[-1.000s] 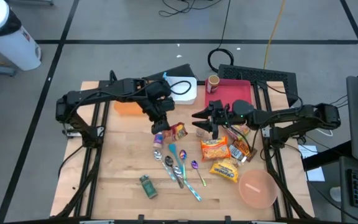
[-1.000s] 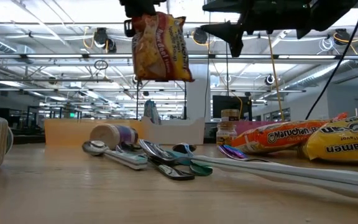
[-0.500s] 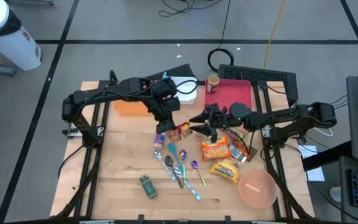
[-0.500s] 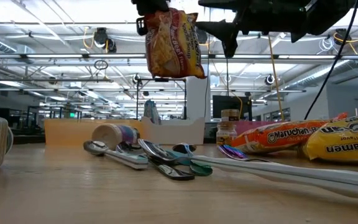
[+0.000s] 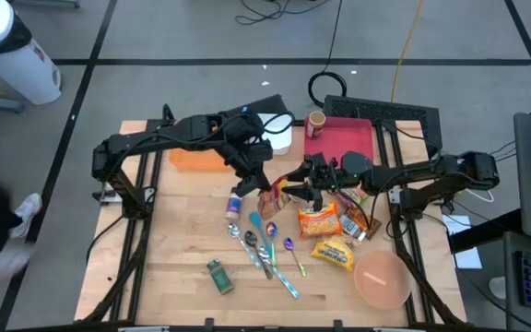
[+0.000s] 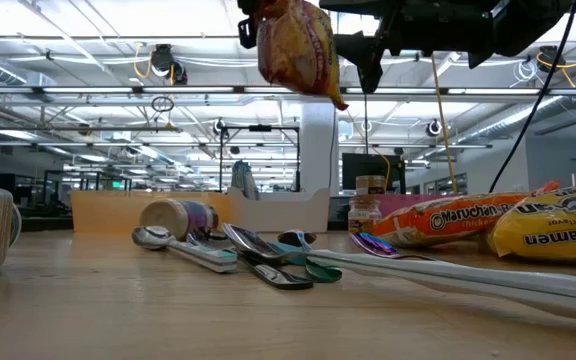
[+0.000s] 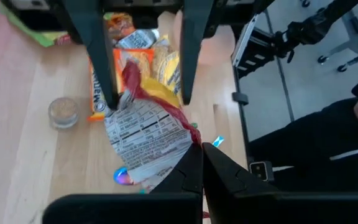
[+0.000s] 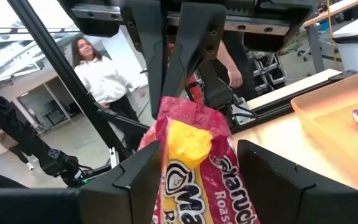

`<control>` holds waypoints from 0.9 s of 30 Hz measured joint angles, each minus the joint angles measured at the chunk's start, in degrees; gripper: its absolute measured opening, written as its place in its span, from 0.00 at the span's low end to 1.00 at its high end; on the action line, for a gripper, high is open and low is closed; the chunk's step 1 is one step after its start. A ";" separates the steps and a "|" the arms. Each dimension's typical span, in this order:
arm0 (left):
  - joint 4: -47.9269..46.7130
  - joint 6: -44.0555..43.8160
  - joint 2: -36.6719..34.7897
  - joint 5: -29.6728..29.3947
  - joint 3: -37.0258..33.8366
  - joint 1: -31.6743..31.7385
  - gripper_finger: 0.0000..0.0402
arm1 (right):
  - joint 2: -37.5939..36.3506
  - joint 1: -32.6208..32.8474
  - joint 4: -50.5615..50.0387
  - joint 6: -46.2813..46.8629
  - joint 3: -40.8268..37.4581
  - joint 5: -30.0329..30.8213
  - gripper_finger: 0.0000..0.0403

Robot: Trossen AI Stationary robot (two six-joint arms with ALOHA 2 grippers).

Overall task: Pick & Place Food Item
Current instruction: Put the red noodle pack into the white bin

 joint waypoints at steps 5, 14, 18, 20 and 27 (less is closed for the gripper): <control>0.74 0.01 0.00 0.39 0.00 0.00 0.00 | 0.00 0.00 -0.07 0.00 0.00 0.00 0.46; 0.73 -0.26 -0.02 0.28 0.00 0.02 0.00 | 0.00 0.00 -0.11 0.00 0.00 -0.06 0.20; 0.71 -0.80 -0.02 -0.13 0.00 0.02 0.00 | 0.00 0.02 -0.07 -0.03 0.00 -0.20 0.05; 0.71 -1.43 -0.02 -0.52 0.00 0.02 0.00 | 0.00 0.02 -0.07 -0.18 0.00 -0.17 0.02; 0.71 -2.27 -0.02 -0.77 0.00 0.12 0.06 | 0.00 0.02 -0.31 -0.35 -0.02 -0.13 0.00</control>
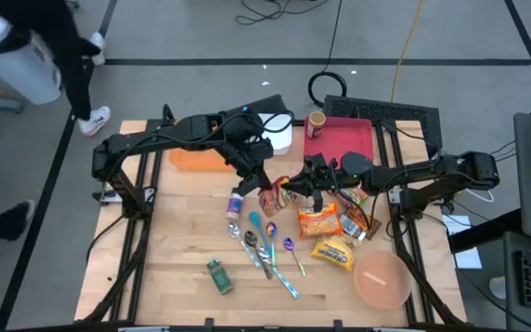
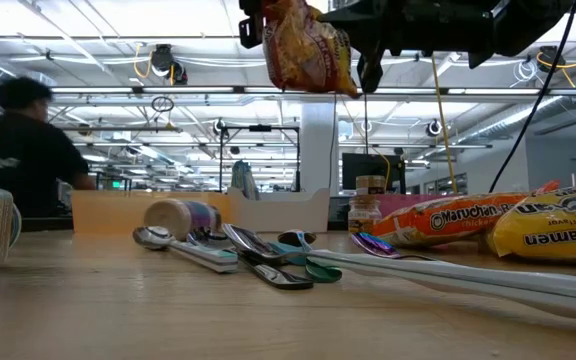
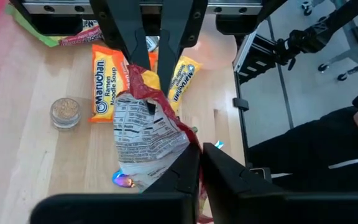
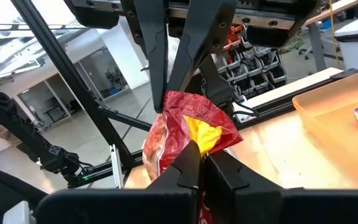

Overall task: Pick & Place Food Item
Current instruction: Put the red noodle pack into the white bin

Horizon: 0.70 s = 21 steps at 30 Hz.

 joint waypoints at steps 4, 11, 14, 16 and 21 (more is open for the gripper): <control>0.02 -0.94 -0.04 -2.09 0.00 0.55 0.11 | 0.00 0.00 -0.23 0.11 -0.02 0.04 0.00; 0.04 -3.24 -0.07 -2.27 0.00 2.29 0.29 | 0.00 -0.02 -1.71 0.12 -0.02 -0.10 0.00; 0.57 -3.31 -0.07 -1.51 0.00 3.20 0.37 | 0.00 -0.02 -1.97 0.11 -0.02 -1.32 0.00; 1.96 -4.23 -0.07 -1.49 0.00 3.69 0.41 | -0.04 -0.02 -2.19 0.33 -0.02 -1.68 0.00; 8.23 -8.27 -0.07 -1.45 0.00 4.30 0.47 | -0.04 -0.02 -3.27 0.33 -0.02 -1.84 0.00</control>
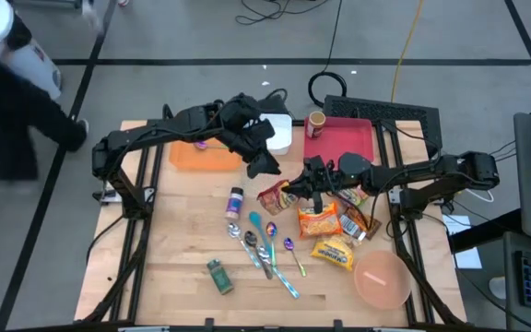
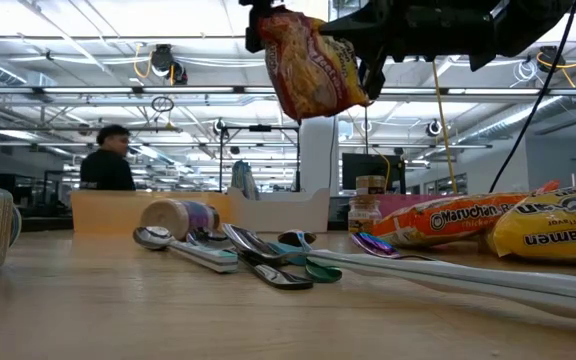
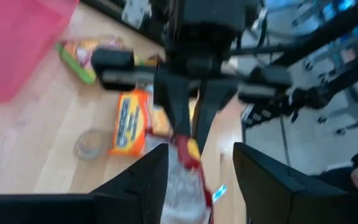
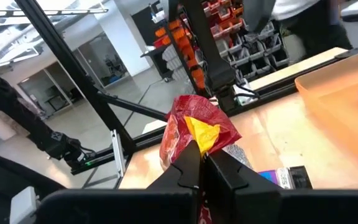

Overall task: Pick & Place Food Item
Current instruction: Put the red noodle pack into the white bin

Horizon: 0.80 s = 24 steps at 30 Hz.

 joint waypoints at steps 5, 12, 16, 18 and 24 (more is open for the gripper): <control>3.04 -1.79 -0.02 0.06 0.00 -0.04 0.48 | 0.00 0.00 -0.03 0.00 0.00 0.00 0.00; 0.84 -1.77 -0.02 2.86 0.00 -0.05 0.46 | 0.00 -0.46 0.33 0.03 0.00 0.22 0.00; -2.69 -0.32 -0.02 0.85 -0.02 -0.53 0.46 | -0.46 -1.70 0.98 0.92 0.00 0.29 0.00; -3.99 -0.28 -0.02 -0.84 -0.04 -0.70 0.46 | -0.55 -2.43 1.99 1.09 0.00 0.30 0.00; -5.77 1.26 -0.02 -3.69 -0.04 -1.18 0.46 | -1.65 -3.54 3.01 1.17 0.01 0.24 0.00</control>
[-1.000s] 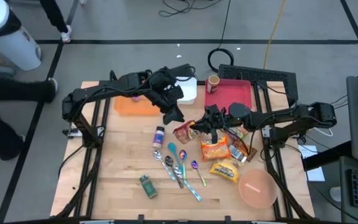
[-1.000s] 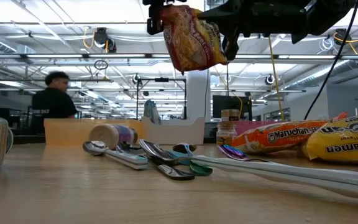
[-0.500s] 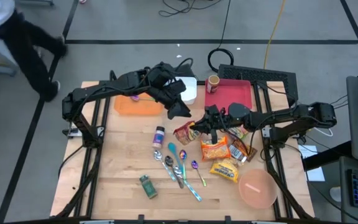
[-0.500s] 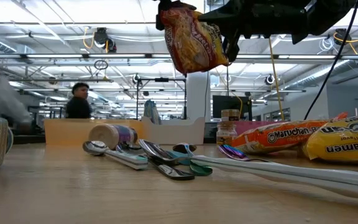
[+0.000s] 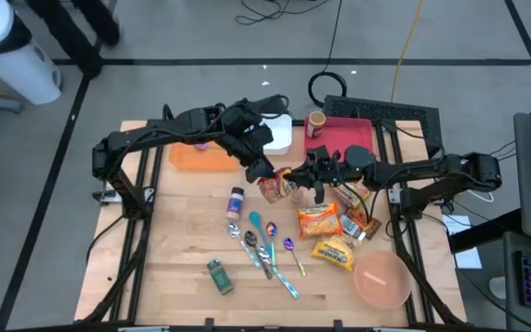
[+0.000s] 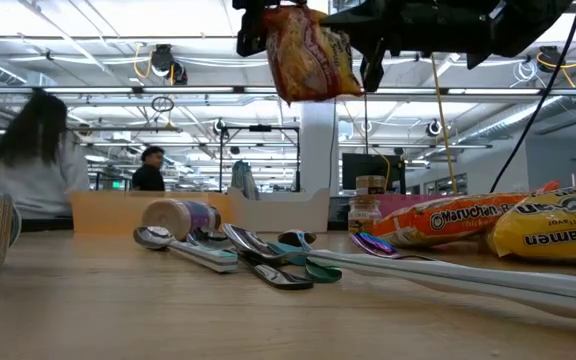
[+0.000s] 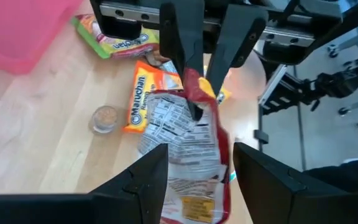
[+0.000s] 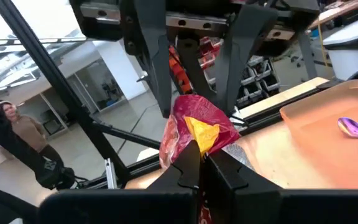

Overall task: Pick & Place Food Item
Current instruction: Put the red noodle pack into the white bin

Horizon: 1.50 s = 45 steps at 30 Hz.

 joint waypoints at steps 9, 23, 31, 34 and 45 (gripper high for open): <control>0.08 0.34 0.25 -1.37 0.00 -0.20 0.46 | -0.69 0.02 -0.11 0.34 -0.02 0.03 0.00; 0.34 0.89 3.07 -0.88 -0.02 -1.83 0.46 | -0.71 0.04 -0.50 0.36 -0.01 0.04 0.00; 0.36 0.49 2.99 -0.61 -0.02 -0.79 0.25 | -0.71 0.04 -1.05 0.36 -0.01 0.02 0.00; 0.42 1.09 2.99 -0.65 -0.02 -0.79 0.15 | -0.71 0.04 -1.14 0.36 -0.01 0.00 0.00; 0.66 1.40 2.99 0.66 -0.02 -0.81 0.03 | -0.71 0.05 -1.53 0.34 -0.01 -0.07 0.00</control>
